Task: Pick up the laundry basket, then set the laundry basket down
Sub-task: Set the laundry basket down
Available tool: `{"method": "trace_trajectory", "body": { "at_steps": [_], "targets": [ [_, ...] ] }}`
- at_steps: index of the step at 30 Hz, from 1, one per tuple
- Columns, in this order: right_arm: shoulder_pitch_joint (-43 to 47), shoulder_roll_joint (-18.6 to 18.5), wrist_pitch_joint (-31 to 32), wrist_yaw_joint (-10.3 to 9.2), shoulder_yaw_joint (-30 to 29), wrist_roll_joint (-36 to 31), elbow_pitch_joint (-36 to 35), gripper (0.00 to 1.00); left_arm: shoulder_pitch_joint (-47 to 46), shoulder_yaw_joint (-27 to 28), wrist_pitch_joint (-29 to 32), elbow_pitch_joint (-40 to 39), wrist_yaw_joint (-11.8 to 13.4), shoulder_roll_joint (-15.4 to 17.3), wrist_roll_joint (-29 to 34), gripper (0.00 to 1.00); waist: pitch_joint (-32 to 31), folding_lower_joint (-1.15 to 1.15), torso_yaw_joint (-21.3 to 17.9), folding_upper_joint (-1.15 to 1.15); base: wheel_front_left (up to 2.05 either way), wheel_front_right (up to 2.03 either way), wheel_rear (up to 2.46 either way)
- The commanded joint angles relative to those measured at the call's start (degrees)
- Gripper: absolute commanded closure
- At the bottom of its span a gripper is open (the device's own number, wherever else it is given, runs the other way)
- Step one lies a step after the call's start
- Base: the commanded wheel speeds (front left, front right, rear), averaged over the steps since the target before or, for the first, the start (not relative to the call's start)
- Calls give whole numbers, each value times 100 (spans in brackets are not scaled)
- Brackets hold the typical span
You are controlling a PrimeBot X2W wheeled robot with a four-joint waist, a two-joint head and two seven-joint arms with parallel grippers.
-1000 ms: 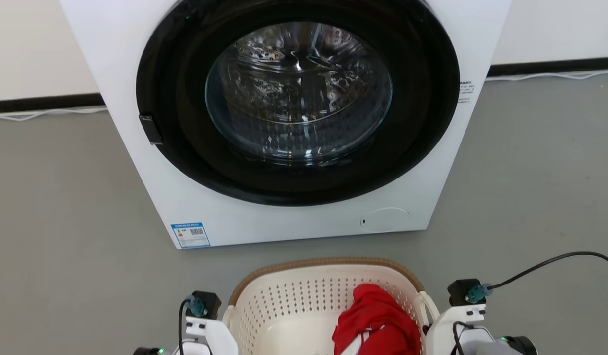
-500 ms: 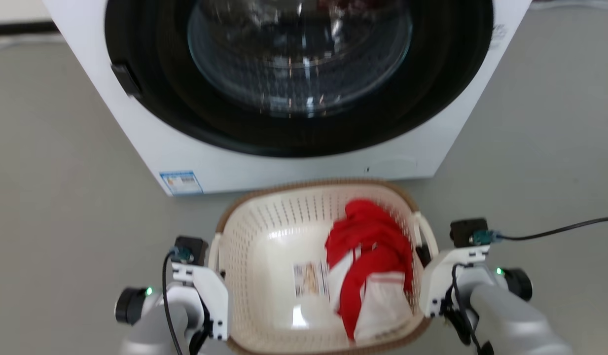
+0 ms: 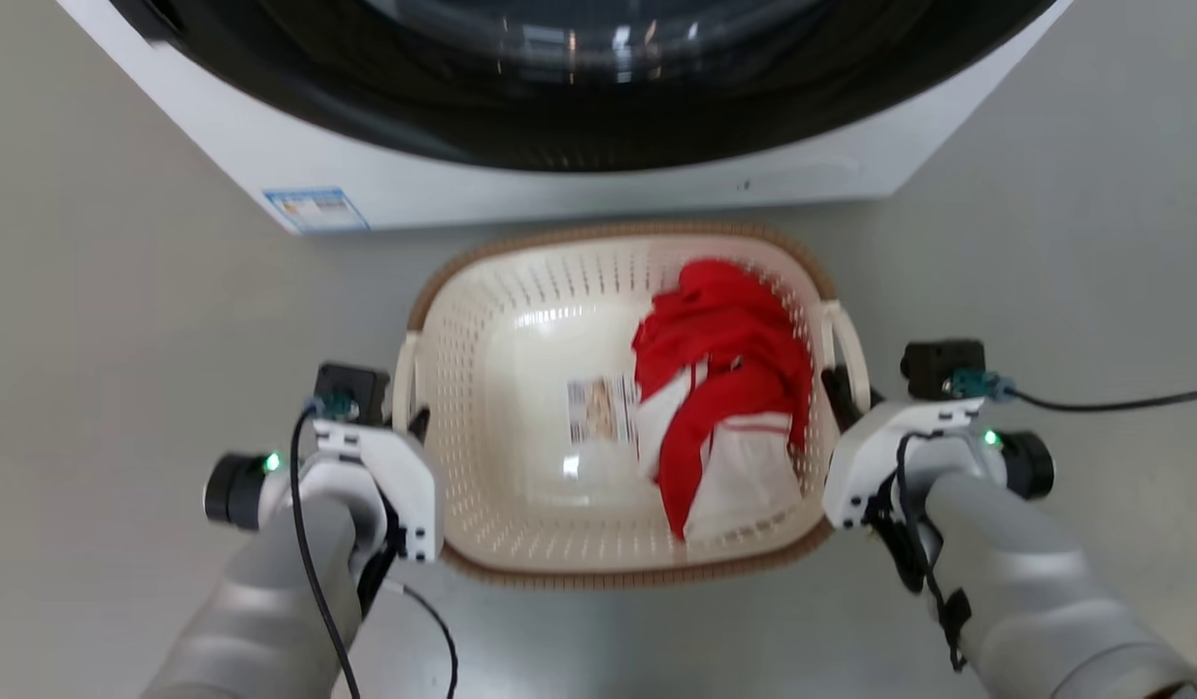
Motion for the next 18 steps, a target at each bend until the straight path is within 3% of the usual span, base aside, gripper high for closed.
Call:
{"method": "trace_trajectory", "body": {
  "at_steps": [1,18],
  "targets": [
    [-119,102,-130,50,30,-86,-44,100,-304,60,-140,-109,47,147,119,100,480,0,-3,0,0,0,0],
    [-1142,47,-188,50,-987,-1069,50,100,-1141,257,-231,-633,159,377,407,100,1960,0,136,0,0,0,0]
  ]
}}
